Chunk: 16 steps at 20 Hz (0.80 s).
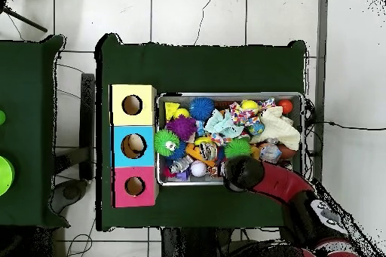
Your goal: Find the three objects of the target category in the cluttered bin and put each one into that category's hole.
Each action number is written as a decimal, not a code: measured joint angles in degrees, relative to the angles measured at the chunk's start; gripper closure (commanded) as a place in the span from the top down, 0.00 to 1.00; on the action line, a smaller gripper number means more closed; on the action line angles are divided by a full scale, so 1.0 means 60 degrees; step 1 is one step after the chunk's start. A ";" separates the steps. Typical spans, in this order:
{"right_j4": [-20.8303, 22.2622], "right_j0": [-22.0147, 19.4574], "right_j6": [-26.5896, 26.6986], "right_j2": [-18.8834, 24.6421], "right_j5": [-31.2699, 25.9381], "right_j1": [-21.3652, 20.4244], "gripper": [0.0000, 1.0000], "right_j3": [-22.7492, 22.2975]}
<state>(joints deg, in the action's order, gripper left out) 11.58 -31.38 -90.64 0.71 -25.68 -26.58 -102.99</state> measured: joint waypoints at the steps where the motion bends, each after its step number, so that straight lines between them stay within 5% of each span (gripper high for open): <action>1: 0.0000 -0.0001 0.0000 0.0000 0.0000 -0.0016 0.00 -0.0035; 5: -0.0002 0.0000 0.0000 0.0001 0.0002 -0.0071 0.00 -0.0144; 6: 0.0002 -0.0006 0.0000 0.0010 0.0000 -0.0132 1.00 -0.0239; 16: 0.0114 -0.0297 0.0000 0.0362 0.0112 -0.0222 1.00 -0.0517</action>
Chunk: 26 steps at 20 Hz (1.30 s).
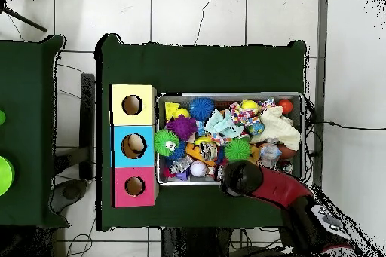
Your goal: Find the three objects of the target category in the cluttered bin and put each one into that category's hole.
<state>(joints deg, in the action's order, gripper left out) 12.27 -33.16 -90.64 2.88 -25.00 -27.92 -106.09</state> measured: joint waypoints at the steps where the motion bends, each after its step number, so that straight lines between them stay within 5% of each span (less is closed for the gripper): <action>1: 0.0000 0.0001 0.0000 0.0024 0.0000 0.0000 1.00 -0.0012; 26: 0.0098 -0.0589 0.0002 0.0544 0.1055 0.0723 1.00 -0.0029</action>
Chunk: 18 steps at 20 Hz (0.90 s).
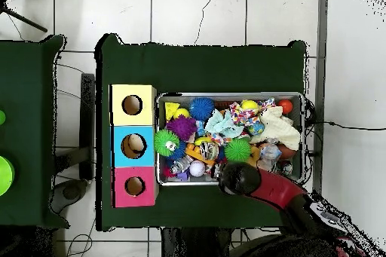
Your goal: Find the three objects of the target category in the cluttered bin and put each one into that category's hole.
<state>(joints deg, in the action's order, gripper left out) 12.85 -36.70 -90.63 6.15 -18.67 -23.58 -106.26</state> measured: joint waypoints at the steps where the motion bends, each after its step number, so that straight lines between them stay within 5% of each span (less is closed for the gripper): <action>1: -0.0002 -0.0023 0.0000 0.0029 0.0004 0.0028 0.00 -0.0003; 18: 0.0012 0.0274 0.0000 -0.0088 0.0138 -0.0033 0.00 -0.0015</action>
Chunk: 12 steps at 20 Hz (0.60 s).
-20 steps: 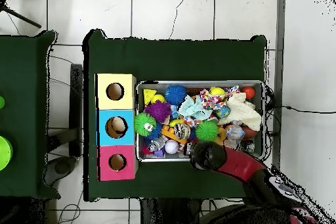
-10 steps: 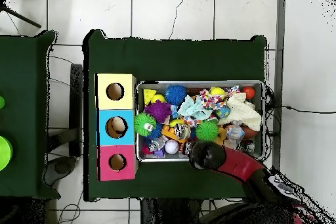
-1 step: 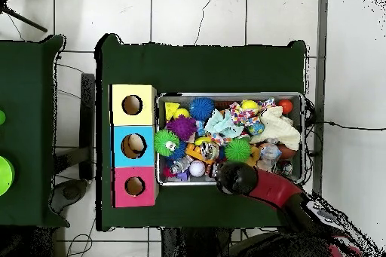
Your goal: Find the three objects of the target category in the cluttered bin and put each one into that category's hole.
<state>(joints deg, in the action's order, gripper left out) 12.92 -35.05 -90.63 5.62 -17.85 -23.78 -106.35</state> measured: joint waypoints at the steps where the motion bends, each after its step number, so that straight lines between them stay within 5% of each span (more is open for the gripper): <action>1: 0.0004 0.0076 0.0000 -0.0040 0.0000 -0.0041 0.00 -0.0007; 12: 0.0011 0.1277 -0.0002 -0.0286 -0.1436 -0.1351 0.00 -0.0050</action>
<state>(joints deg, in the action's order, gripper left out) 12.99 -27.39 -90.64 3.90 -26.46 -31.88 -106.65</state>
